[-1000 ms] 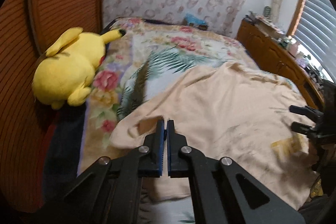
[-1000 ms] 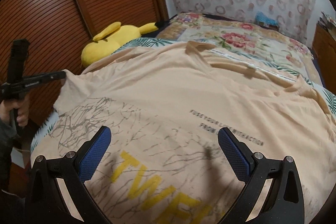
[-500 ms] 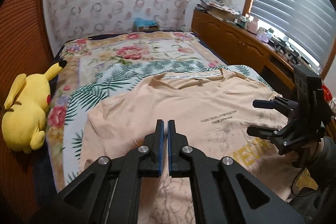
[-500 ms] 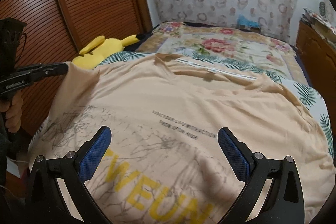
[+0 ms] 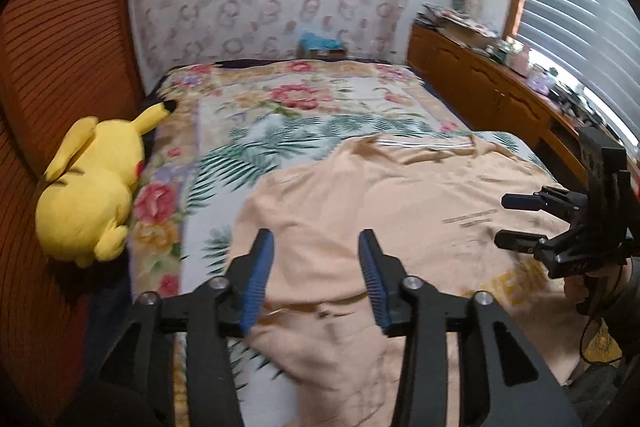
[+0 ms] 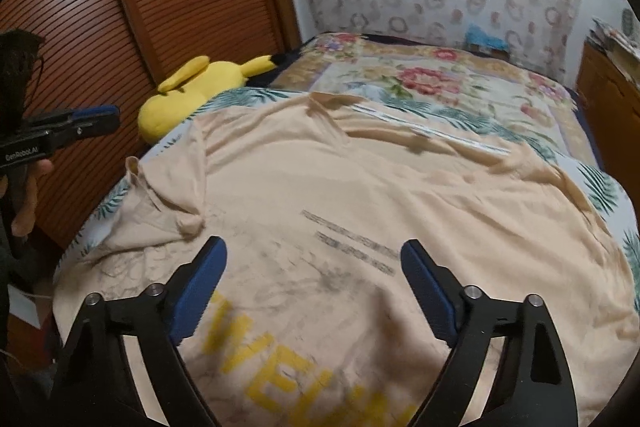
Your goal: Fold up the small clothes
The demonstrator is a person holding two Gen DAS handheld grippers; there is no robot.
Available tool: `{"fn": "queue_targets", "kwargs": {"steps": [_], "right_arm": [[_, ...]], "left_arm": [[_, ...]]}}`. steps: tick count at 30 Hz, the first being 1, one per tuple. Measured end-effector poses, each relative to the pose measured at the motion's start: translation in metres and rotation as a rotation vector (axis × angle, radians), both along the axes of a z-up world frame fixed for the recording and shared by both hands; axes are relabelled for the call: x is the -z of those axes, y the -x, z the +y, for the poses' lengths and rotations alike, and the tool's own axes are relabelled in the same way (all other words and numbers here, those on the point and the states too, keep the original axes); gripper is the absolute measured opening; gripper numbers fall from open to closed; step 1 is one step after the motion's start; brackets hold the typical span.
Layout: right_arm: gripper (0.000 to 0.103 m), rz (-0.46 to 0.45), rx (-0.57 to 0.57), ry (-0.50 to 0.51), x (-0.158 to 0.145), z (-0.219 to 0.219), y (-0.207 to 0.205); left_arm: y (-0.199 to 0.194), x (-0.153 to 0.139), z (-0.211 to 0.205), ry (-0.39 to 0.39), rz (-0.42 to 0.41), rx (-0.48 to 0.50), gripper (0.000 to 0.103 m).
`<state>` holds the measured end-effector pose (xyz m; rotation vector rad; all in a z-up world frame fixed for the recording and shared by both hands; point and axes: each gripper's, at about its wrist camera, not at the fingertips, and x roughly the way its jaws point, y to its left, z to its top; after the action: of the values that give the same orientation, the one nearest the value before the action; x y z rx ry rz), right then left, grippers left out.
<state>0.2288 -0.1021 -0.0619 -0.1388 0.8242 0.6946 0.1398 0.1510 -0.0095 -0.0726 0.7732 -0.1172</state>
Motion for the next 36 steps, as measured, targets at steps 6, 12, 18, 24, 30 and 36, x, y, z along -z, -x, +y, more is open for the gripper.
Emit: {"fn": "queue_targets", "kwargs": {"steps": [6,12,18,24,30,36], "right_arm": [[0.065,0.004,-0.128,-0.011,-0.002,0.042,-0.005],[0.054,0.031,-0.291,-0.034,0.002,0.101,-0.004],[0.038,0.064,-0.456,-0.007,0.026,0.168,0.006],[0.031,0.055,-0.516,0.112,0.052,0.201,0.011],[0.003,0.027,-0.515,0.104,0.042,0.187,0.008],[0.001,0.006,-0.444,0.015,0.010,0.157,-0.009]], "left_arm": [[0.019,0.015,0.035,-0.003,0.008,-0.093,0.054],[0.033,0.027,0.058,0.020,0.014,-0.158,0.054],[0.044,0.033,0.068,0.021,0.010,-0.203,0.055],[0.053,0.041,0.075,0.028,0.023,-0.221,0.055],[0.056,0.045,0.074,0.040,0.026,-0.219,0.055],[0.051,0.044,0.064,0.048,0.015,-0.187,0.055]]}}
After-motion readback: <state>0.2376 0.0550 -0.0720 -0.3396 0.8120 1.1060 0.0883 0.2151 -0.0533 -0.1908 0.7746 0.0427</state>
